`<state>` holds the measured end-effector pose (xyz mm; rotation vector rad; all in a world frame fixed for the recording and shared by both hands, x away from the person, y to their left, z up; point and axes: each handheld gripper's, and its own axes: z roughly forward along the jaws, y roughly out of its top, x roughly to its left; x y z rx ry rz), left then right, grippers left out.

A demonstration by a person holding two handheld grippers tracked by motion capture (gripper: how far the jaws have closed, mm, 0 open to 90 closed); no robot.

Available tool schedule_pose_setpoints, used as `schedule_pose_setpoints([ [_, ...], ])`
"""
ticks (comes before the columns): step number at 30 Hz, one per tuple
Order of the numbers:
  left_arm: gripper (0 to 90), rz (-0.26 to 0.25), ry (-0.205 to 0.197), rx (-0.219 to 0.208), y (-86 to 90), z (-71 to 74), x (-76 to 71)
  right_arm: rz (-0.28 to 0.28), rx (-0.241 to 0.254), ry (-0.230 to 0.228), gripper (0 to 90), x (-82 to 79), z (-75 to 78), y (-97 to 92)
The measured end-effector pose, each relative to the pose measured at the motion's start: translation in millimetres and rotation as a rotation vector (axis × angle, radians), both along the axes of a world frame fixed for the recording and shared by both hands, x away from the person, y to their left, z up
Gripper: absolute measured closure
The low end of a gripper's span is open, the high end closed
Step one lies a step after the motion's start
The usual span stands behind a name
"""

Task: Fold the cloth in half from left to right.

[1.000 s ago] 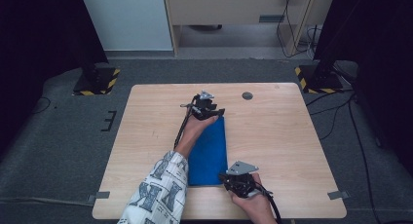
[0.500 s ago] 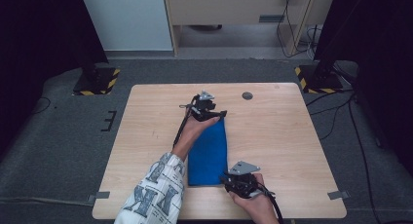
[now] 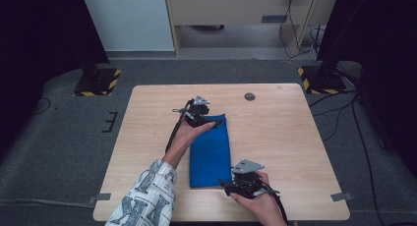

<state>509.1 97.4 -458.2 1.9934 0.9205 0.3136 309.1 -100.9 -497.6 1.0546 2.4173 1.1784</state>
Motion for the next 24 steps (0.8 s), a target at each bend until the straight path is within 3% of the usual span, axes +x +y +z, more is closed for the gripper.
schedule_pose_setpoints([
  [6,20.0,0.008,0.007,0.02,7.5,-1.6,-12.5,0.02,-0.026,0.004,28.6,1.6,-1.1,-0.7],
  [9,17.4,0.012,0.005,0.005,11.6,-2.0,-19.4,0.011,-0.029,-0.001,22.9,5.3,-1.5,-1.9],
  [12,16.5,0.01,-0.002,0.025,17.4,-2.7,-26.0,0.006,-0.037,-0.013,19.5,10.2,-1.8,-2.8],
  [19,14.2,0.031,0.007,-0.011,36.2,-3.2,-35.6,0.002,-0.038,-0.046,15.7,10.1,-0.6,-2.9],
  [24,10.7,0.041,0.002,-0.019,52.9,-4.9,-42.3,-0.016,-0.029,-0.043,13.8,15.3,-1.3,-6.9],
])
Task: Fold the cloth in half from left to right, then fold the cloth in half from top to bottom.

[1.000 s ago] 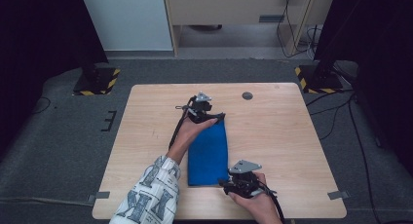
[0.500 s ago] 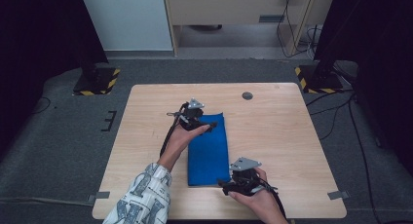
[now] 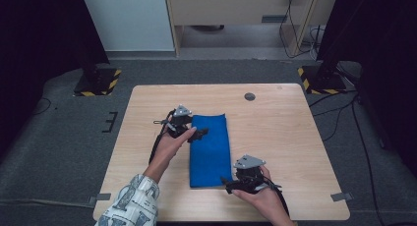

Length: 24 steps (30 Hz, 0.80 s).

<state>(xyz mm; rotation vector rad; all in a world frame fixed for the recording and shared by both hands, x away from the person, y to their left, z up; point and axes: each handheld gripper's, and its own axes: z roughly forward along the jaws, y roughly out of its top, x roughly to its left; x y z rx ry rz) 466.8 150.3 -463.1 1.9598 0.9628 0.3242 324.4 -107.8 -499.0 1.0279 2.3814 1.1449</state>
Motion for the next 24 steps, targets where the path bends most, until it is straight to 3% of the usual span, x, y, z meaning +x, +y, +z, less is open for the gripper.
schedule_pose_setpoints([
  [8,9.3,-0.003,0.001,-0.011,14.5,-5.8,-7.1,0.008,0.037,0.0,7.6,9.2,7.7,-6.3],
  [14,9.2,0.002,0.0,-0.015,21.5,-10.5,-9.8,0.01,0.047,-0.009,7.9,20.9,17.1,-11.3],
  [18,9.2,0.018,-0.008,-0.005,25.8,-12.6,-7.2,0.01,0.049,-0.016,10.1,38.8,24.0,-12.7],
  [20,9.6,0.033,-0.011,-0.01,29.2,-13.2,-3.7,-0.008,0.047,-0.035,13.5,60.5,27.0,-12.5],
  [21,9.6,0.036,-0.01,-0.011,30.0,-13.4,-2.5,-0.008,0.047,-0.035,13.5,60.5,27.0,-12.5],
  [24,10.5,0.055,-0.007,0.004,32.0,-15.1,3.6,-0.029,0.039,-0.04,17.7,80.5,27.9,-11.1],
])
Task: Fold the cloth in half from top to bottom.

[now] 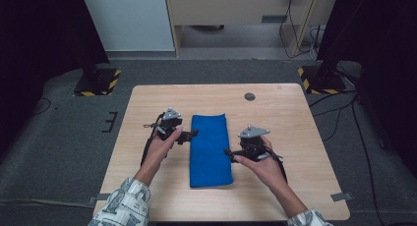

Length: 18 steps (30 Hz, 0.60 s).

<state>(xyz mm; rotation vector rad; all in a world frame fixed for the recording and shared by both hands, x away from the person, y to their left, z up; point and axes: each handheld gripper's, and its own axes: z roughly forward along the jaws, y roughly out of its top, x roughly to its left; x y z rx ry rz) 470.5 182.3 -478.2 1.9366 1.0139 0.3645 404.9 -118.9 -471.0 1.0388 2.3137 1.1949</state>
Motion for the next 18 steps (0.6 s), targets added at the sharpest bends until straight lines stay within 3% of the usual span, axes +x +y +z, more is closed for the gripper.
schedule_pose_setpoints([
  [4,12.5,0.025,-0.003,-0.006,1.4,-2.6,7.3,-0.022,-0.013,-0.007,23.6,30.4,-1.1,7.8],
  [11,12.6,0.021,0.009,-0.003,-1.0,-8.9,19.4,-0.042,-0.015,0.014,33.1,74.3,-10.6,16.0],
  [13,12.6,0.018,0.015,0.004,-2.1,-11.1,23.8,-0.045,-0.01,0.021,33.8,79.5,-12.3,17.0],
  [16,13.9,0.029,0.026,-0.002,-1.9,-15.6,29.7,-0.052,0.013,0.046,36.7,100.6,-19.6,19.4],
  [18,13.8,0.033,0.046,0.02,-1.8,-19.6,34.4,-0.05,0.02,0.049,37.8,105.3,-21.5,19.8],
])
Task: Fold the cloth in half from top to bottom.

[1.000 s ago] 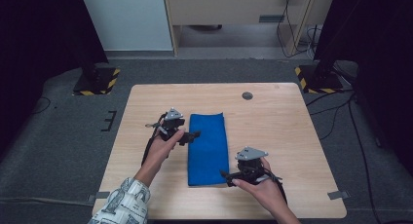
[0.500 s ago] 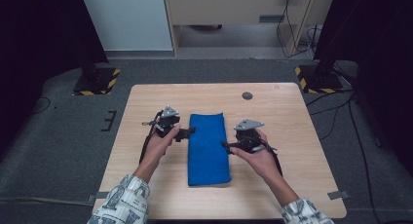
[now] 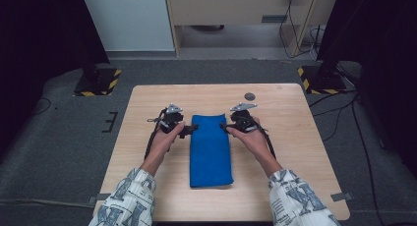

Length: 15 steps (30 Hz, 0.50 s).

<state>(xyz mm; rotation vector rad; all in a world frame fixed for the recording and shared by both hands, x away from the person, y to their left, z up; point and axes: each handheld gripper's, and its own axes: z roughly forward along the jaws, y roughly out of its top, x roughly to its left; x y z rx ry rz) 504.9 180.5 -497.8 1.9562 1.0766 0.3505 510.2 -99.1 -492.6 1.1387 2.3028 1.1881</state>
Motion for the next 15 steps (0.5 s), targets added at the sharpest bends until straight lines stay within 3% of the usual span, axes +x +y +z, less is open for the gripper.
schedule_pose_setpoints([
  [2,15.9,0.007,0.004,0.007,-0.2,-2.8,2.2,0.002,0.002,0.007,41.5,10.6,-4.5,1.9],
  [6,16.1,0.018,0.019,0.011,-1.2,-5.3,4.5,0.0,0.0,0.009,46.8,15.9,-6.8,3.0],
  [10,16.8,0.029,0.03,0.015,-4.2,-4.6,3.4,-0.004,0.015,0.015,54.0,17.3,-6.0,1.7],
  [13,18.5,0.032,0.024,0.061,-6.3,-5.9,1.0,-0.006,0.014,0.016,59.3,17.0,-6.0,0.2],
  [15,22.0,0.037,0.024,0.055,-6.2,-7.5,0.3,-0.009,0.01,0.023,62.2,17.2,-7.1,0.0],
])
